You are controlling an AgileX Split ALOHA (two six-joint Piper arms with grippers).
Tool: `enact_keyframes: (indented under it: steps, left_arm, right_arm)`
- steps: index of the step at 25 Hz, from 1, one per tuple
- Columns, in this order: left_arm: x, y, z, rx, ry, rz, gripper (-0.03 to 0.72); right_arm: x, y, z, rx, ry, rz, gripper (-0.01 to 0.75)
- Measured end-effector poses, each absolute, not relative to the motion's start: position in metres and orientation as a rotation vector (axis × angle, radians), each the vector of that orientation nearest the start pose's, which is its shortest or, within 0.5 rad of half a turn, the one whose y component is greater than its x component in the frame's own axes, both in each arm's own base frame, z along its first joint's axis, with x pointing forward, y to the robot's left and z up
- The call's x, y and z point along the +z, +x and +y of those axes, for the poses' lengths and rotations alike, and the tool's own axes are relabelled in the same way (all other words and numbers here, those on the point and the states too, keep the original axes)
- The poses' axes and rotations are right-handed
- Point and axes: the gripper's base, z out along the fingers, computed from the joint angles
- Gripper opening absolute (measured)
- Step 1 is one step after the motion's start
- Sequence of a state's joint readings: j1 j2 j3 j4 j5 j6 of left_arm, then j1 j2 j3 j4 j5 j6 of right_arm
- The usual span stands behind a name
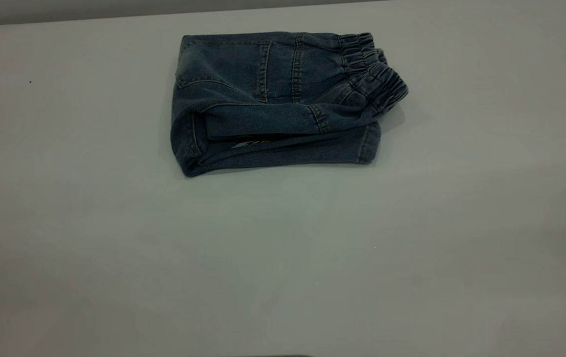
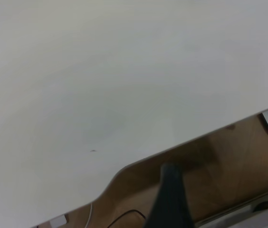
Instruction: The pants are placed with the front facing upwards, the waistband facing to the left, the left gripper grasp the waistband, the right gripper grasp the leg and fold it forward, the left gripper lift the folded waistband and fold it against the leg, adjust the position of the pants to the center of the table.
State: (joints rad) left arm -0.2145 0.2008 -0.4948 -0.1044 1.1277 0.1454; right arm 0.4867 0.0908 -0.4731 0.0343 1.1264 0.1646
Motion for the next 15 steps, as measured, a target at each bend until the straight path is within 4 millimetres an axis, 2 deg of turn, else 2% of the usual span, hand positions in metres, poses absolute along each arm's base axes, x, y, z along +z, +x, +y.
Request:
enact_keyframes:
  steps: [4,8,15]
  left_arm:
    - [0.270,0.019,-0.013,-0.162,0.392,2.273,0.534]
    - [0.270,0.015,-0.010,-0.105,0.267,2.253,0.534]
    - [0.271,-0.006,-0.009,-0.009,0.100,2.116,0.534]
  right_arm:
    - [0.265,0.004,0.005,0.341,-0.225,2.220,0.381]
    - [0.265,0.000,0.003,0.269,-0.066,2.186,0.381]
    - [0.264,-0.007,0.002,0.261,-0.040,2.138,0.381]
